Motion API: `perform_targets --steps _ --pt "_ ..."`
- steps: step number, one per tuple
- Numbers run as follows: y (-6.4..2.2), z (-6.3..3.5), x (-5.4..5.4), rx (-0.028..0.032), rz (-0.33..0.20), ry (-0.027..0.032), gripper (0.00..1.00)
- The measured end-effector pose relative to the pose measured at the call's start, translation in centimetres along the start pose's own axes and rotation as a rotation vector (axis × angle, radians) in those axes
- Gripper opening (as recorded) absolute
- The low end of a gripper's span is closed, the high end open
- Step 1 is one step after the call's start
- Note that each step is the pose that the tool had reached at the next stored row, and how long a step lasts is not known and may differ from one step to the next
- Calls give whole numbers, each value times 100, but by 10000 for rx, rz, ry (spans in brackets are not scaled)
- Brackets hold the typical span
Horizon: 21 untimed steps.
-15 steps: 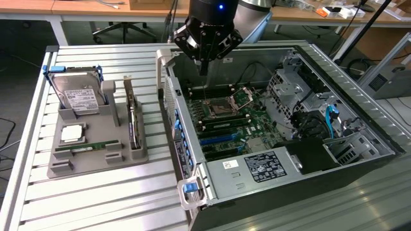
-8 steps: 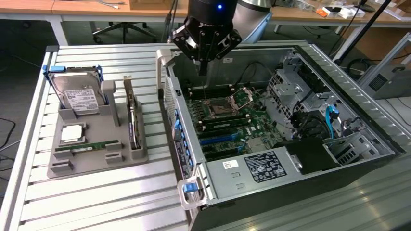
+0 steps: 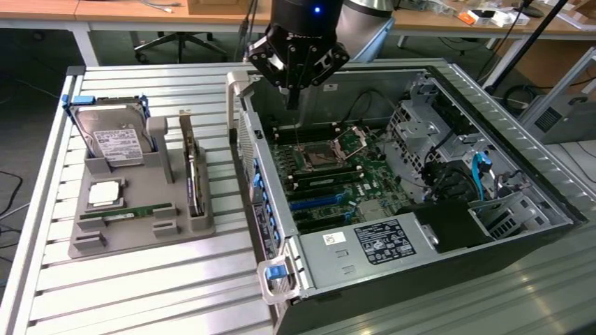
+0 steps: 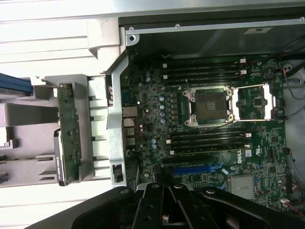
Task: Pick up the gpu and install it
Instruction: 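Reach for the gpu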
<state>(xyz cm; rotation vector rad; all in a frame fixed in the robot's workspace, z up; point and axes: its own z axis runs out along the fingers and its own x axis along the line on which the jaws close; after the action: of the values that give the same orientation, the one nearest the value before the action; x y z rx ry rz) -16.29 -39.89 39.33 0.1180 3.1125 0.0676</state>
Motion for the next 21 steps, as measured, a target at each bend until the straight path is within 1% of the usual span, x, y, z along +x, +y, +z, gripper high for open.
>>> perform_targets --steps 21 --pt "-6 -2 82 0 0 0 11"
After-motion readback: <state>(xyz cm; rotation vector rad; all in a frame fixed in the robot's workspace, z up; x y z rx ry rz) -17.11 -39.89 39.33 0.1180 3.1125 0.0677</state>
